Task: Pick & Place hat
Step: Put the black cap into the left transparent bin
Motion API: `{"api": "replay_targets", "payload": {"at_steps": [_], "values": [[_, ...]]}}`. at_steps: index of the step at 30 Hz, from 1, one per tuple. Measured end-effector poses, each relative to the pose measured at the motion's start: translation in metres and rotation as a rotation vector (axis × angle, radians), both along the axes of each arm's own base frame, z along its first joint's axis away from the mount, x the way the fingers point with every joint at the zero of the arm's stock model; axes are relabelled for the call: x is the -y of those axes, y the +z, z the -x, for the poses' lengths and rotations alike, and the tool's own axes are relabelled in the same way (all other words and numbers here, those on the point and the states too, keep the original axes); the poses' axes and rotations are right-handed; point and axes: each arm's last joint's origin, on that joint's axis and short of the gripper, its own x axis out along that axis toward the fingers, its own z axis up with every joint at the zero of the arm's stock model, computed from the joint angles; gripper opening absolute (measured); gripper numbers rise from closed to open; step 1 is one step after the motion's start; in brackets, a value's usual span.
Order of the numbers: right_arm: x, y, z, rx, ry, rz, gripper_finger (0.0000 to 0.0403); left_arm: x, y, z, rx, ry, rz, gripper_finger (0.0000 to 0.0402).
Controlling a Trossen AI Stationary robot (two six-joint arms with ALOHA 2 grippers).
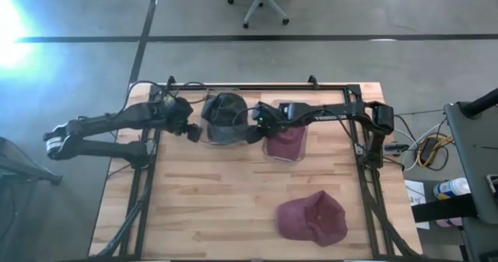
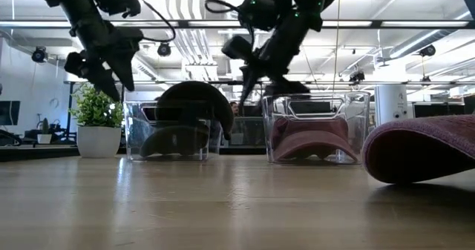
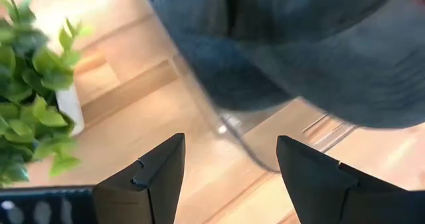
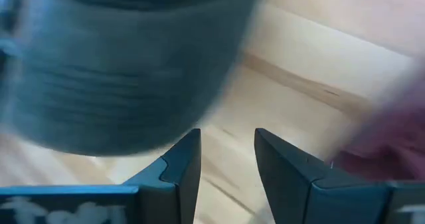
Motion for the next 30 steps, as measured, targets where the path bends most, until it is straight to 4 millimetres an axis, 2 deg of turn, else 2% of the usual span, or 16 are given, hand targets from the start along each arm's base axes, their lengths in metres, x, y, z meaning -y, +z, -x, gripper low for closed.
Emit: {"api": "replay_targets", "payload": {"at_steps": [4, 9, 12, 16, 18, 23, 30], "values": [[-0.006, 0.01, -0.009, 0.077, 0.046, 0.054, 0.0137, 0.002, -0.013, -0.001, -0.041, 0.009, 0.035, 0.0232], [-0.01, 0.012, -0.005, -0.031, 0.22, 0.237, 0.0137, 0.004, -0.021, -0.005, -0.014, 0.003, 0.038, 0.0232], [-0.019, 0.007, -0.003, -0.113, 0.419, 0.419, 0.0137, 0.004, -0.021, -0.008, 0.01, 0.005, 0.033, 0.0232], [-0.043, 0.006, -0.005, -0.172, 0.757, 0.656, 0.0137, 0.004, -0.027, -0.007, 0.006, 0.007, 0.037, 0.0232], [-0.054, 0.006, -0.006, -0.2, 0.851, 0.743, 0.0137, 0.005, -0.032, -0.007, 0.009, 0.012, 0.042, 0.0232], [-0.063, 0.006, -0.012, -0.222, 0.861, 0.886, 0.0137, 0.005, -0.041, -0.006, 0.019, 0.023, 0.065, 0.0232], [-0.063, 0.008, -0.019, -0.158, 0.814, 0.919, 0.0137, 0.004, -0.039, -0.009, 0.054, 0.026, 0.059, 0.0232]]}}
